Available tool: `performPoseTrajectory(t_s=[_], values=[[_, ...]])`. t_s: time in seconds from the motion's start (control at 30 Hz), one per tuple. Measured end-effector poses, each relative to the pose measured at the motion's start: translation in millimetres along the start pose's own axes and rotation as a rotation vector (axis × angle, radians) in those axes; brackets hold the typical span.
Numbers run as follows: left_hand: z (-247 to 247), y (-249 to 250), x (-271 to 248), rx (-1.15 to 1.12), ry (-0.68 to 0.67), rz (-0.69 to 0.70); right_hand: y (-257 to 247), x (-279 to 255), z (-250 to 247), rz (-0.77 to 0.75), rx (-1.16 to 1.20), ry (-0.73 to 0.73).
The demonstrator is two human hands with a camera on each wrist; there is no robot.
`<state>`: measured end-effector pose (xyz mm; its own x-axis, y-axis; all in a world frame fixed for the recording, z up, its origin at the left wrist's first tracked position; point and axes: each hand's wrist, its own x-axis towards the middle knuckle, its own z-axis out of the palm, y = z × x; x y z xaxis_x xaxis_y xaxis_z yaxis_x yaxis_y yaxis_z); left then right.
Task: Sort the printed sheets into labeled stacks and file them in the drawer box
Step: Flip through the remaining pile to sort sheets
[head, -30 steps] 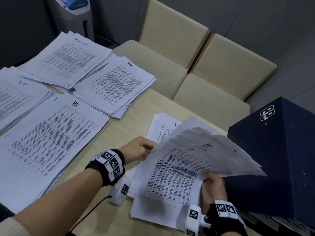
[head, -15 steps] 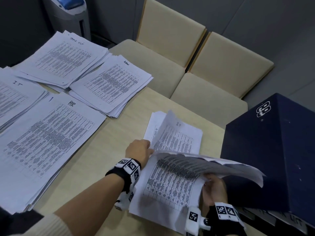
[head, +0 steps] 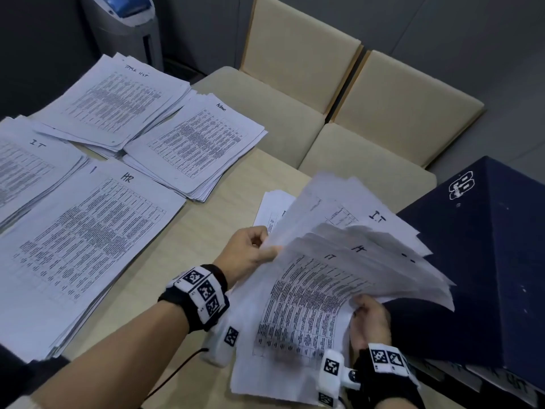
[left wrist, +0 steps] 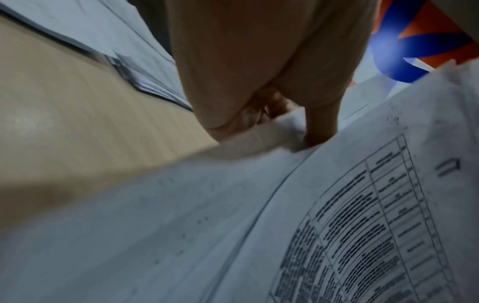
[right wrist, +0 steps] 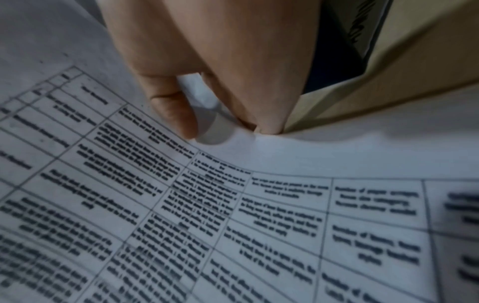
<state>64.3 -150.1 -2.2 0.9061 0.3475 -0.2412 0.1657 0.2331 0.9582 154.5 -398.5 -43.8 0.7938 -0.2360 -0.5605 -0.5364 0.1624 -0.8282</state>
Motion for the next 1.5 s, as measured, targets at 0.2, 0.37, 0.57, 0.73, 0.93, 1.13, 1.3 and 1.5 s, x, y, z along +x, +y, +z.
performPoseTrajectory(t_s=[0.2,0.37,0.57,0.73,0.93,1.13,1.3,1.5], values=[[-16,-9,4,0.053,0.191,-0.038,4,-1,-5,-0.101,-0.026,0.040],[-11,-1,3,-0.027,0.056,-0.057,3,-2,-5,-0.093,-0.070,-0.071],[3,18,-6,-0.025,-0.058,-0.168,0,5,-5,-0.054,-0.123,-0.152],[1,10,10,0.051,0.136,-0.290,-1,0,-11,-0.063,-0.175,-0.167],[-21,-22,34,0.928,0.225,-0.331,0,-3,-10,-0.031,-0.040,-0.182],[-23,-25,48,1.151,0.153,-0.219,-12,2,-14,-0.017,-0.069,-0.089],[-38,-5,51,1.323,0.070,0.030,-6,0,-6,-0.065,-0.087,-0.153],[-50,-9,45,0.375,-0.217,-0.016,-6,1,3,-0.010,-0.191,-0.103]])
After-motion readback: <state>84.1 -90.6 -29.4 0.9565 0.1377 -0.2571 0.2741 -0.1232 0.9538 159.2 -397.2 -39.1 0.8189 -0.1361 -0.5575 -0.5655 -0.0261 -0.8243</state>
